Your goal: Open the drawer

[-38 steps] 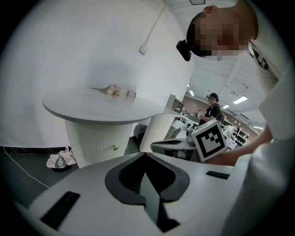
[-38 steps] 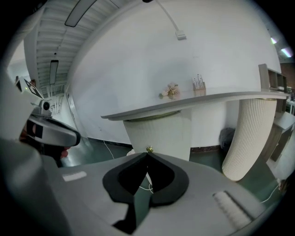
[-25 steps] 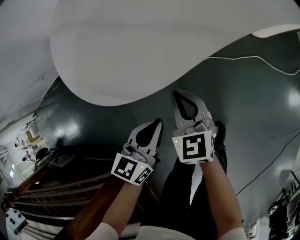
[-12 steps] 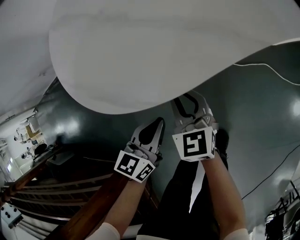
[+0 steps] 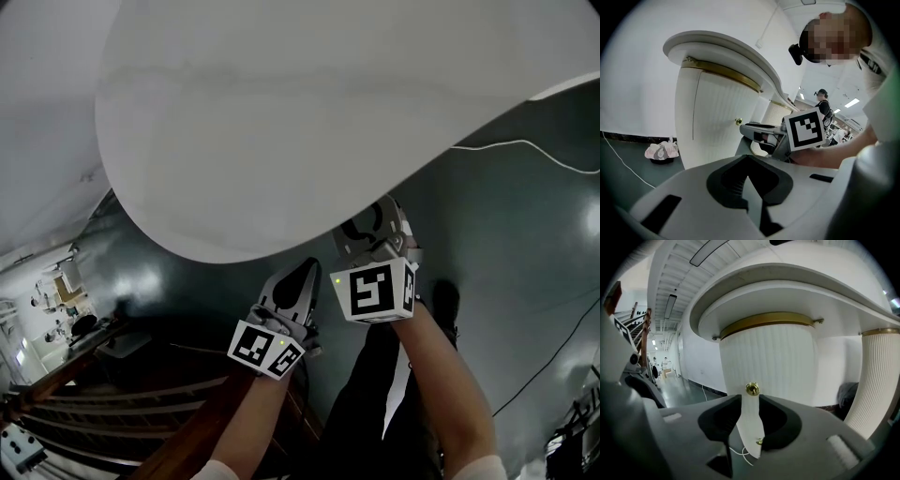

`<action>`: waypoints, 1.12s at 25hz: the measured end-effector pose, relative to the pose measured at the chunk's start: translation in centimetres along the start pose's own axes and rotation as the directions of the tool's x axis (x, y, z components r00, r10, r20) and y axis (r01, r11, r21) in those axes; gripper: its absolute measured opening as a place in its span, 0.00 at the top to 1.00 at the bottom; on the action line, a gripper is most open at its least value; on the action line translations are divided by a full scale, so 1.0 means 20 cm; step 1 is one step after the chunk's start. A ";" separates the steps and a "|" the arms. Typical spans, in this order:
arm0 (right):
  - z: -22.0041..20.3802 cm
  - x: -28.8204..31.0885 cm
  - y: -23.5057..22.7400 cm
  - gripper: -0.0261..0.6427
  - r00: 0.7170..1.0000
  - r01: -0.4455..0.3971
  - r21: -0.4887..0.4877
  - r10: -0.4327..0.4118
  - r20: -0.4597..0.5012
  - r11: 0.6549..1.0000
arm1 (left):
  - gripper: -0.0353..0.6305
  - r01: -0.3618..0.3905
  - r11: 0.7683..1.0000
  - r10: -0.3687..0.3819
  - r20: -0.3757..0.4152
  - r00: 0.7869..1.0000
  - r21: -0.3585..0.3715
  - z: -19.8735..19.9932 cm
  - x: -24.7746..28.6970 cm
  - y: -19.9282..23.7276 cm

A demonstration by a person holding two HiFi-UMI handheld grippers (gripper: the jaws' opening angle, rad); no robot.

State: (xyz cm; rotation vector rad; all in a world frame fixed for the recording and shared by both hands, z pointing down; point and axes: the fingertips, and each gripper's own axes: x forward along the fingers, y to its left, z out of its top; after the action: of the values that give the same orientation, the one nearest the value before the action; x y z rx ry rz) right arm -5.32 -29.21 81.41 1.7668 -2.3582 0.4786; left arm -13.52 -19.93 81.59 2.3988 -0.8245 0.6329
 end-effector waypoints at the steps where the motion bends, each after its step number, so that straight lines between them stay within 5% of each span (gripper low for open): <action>1: 0.00 0.01 0.00 0.76 1.000 0.001 -0.004 -0.001 0.003 1.000 | 0.94 -0.002 1.000 0.002 0.003 1.000 -0.001 0.00 0.01 0.00; 15: 0.05 0.12 -0.08 0.79 0.997 0.077 -0.074 -0.076 0.022 0.994 | 0.94 -0.017 1.000 0.017 0.020 1.000 -0.017 -0.03 -0.02 0.01; 28: -0.02 0.03 -0.04 0.80 0.999 0.052 -0.047 -0.051 0.011 0.998 | 0.94 -0.024 0.999 0.025 0.033 0.999 -0.036 -0.06 -0.05 0.01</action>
State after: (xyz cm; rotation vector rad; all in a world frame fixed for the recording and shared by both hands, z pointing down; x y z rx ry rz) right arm -4.72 -29.89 82.04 1.8080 -2.3042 0.4051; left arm -14.63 -18.94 82.00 2.3762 -0.8733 0.5840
